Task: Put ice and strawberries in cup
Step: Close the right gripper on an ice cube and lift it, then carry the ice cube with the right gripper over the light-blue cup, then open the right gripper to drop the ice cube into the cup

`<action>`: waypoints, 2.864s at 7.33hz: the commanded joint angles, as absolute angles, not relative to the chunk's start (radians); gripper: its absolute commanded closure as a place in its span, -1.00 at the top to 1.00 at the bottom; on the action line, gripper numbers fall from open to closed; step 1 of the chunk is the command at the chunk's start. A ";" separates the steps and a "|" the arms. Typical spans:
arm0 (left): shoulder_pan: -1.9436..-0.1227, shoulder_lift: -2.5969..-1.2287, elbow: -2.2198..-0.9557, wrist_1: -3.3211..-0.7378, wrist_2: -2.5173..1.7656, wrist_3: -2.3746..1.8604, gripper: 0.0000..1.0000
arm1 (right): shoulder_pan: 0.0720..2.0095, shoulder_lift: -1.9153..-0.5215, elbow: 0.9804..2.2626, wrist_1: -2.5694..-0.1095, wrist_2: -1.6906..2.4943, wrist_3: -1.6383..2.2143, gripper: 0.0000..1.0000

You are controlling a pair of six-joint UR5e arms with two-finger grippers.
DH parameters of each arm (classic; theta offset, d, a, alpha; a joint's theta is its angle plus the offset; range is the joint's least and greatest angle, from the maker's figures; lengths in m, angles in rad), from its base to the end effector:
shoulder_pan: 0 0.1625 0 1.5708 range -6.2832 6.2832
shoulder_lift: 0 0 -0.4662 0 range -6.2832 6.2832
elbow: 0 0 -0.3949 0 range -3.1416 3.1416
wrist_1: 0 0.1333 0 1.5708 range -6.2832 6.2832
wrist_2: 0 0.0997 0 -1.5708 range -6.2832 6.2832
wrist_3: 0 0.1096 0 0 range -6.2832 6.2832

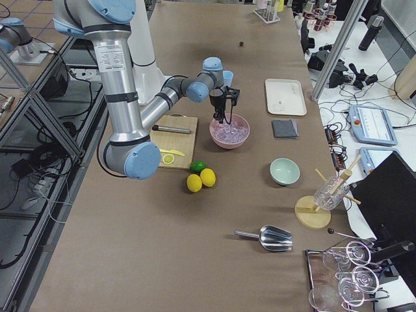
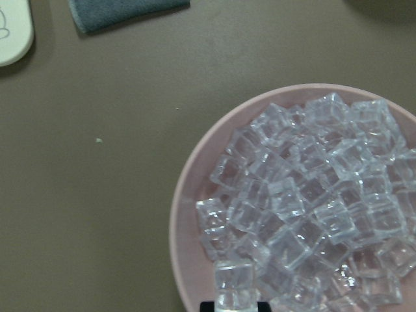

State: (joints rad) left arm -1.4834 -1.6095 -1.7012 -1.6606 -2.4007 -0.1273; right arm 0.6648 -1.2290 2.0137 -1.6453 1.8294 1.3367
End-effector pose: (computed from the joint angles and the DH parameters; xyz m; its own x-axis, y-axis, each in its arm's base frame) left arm -0.0066 -0.5252 0.6079 0.6613 0.1229 -0.7400 -0.0004 0.9866 0.1634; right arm -0.3918 -0.4409 0.3380 0.6884 0.2546 0.6792 -0.3140 0.9487 -0.0374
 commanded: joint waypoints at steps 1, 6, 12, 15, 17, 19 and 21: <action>-1.483 -1.609 -1.703 -1.660 -2.401 -0.127 0.97 | 0.660 -1.081 1.994 -1.703 1.824 1.341 -1.00; -1.483 -1.605 -1.701 -1.660 -2.408 -0.127 0.97 | 0.471 -0.665 1.652 -1.792 1.637 1.615 -1.00; -1.483 -1.601 -1.703 -1.660 -2.408 -0.129 0.97 | 0.376 -0.523 1.437 -1.686 1.549 1.713 -0.74; -1.483 -1.589 -1.703 -1.672 -2.408 -0.129 0.97 | 0.406 -0.523 1.434 -1.664 1.552 1.672 -0.12; -1.483 -1.577 -1.703 -1.681 -2.430 -0.127 0.97 | 0.414 -0.526 1.440 -1.666 1.559 1.672 0.39; -1.483 -1.575 -1.695 -1.692 -2.430 -0.129 0.97 | 0.451 -0.547 1.475 -1.734 1.616 1.674 0.99; -1.483 -1.568 -1.695 -1.697 -2.431 -0.127 0.97 | 0.518 -0.647 1.599 -1.836 1.664 1.528 0.99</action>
